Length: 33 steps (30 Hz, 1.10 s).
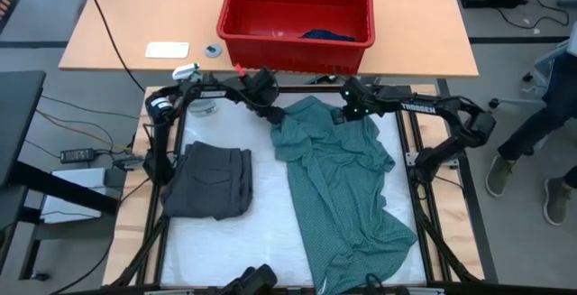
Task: Fold Laundry from Bin
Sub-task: Fold the green polo shirt on the table
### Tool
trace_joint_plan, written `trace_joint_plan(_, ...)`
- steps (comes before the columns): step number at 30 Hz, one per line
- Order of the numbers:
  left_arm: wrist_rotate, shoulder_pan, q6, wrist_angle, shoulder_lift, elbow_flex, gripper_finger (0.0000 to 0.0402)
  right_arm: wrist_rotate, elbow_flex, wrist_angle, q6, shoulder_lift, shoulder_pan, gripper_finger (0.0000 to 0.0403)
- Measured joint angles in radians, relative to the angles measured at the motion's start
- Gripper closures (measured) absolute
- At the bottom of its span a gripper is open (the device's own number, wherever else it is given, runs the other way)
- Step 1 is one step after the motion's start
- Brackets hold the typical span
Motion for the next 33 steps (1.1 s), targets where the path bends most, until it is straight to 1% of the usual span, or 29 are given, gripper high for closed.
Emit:
trace_joint_plan(2, -0.002, 0.002, 0.011, 0.000, 0.000, 0.019, 0.0358, -0.020, 0.000, 0.004, -0.017, 0.047, -0.032, 0.0394)
trace_joint_plan(3, -0.004, 0.004, 0.021, 0.001, -0.001, 0.032, 0.0377, -0.041, 0.000, -0.006, -0.028, 0.073, -0.047, 0.0394)
trace_joint_plan(4, -0.013, 0.006, 0.030, 0.005, -0.001, 0.047, 0.0384, -0.054, 0.000, -0.019, -0.035, 0.099, -0.056, 0.0394)
trace_joint_plan(7, -0.050, 0.017, 0.039, 0.017, -0.001, 0.106, 0.0383, -0.073, 0.000, -0.043, -0.060, 0.154, -0.071, 0.0394)
trace_joint_plan(9, -0.077, 0.022, 0.085, 0.043, -0.003, 0.143, 0.0383, -0.061, 0.001, -0.057, -0.063, 0.171, -0.078, 0.0395)
trace_joint_plan(13, -0.240, 0.021, 0.223, 0.082, -0.003, 0.198, 0.0382, 0.050, 0.003, -0.093, -0.044, 0.176, -0.093, 0.0397)
trace_joint_plan(15, -0.290, 0.022, 0.267, 0.106, -0.003, 0.210, 0.0378, 0.101, 0.000, -0.097, -0.040, 0.168, -0.097, 0.0398)
trace_joint_plan(18, -0.310, 0.031, 0.270, 0.102, -0.003, 0.223, 0.0361, 0.162, -0.001, -0.099, -0.040, 0.135, -0.098, 0.0398)
trace_joint_plan(23, -0.310, 0.031, 0.233, 0.017, -0.004, 0.223, 0.0326, 0.179, -0.001, -0.108, -0.038, 0.046, -0.077, 0.0397)
trace_joint_plan(25, -0.310, 0.030, 0.216, -0.027, -0.004, 0.223, 0.0314, 0.147, -0.001, -0.121, -0.039, 0.001, -0.057, 0.0397)
trace_joint_plan(28, -0.310, 0.024, 0.213, -0.082, -0.004, 0.223, 0.0299, 0.021, -0.001, -0.169, -0.047, -0.049, -0.019, 0.0399)
trace_joint_plan(31, -0.314, 0.025, 0.209, -0.156, -0.009, 0.249, 0.0288, -0.050, -0.023, -0.205, -0.042, -0.090, 0.059, 0.0400)
trace_joint_plan(33, -0.318, 0.029, 0.198, -0.195, -0.020, 0.288, 0.0280, -0.092, -0.058, -0.210, -0.005, -0.117, 0.119, 0.0400)
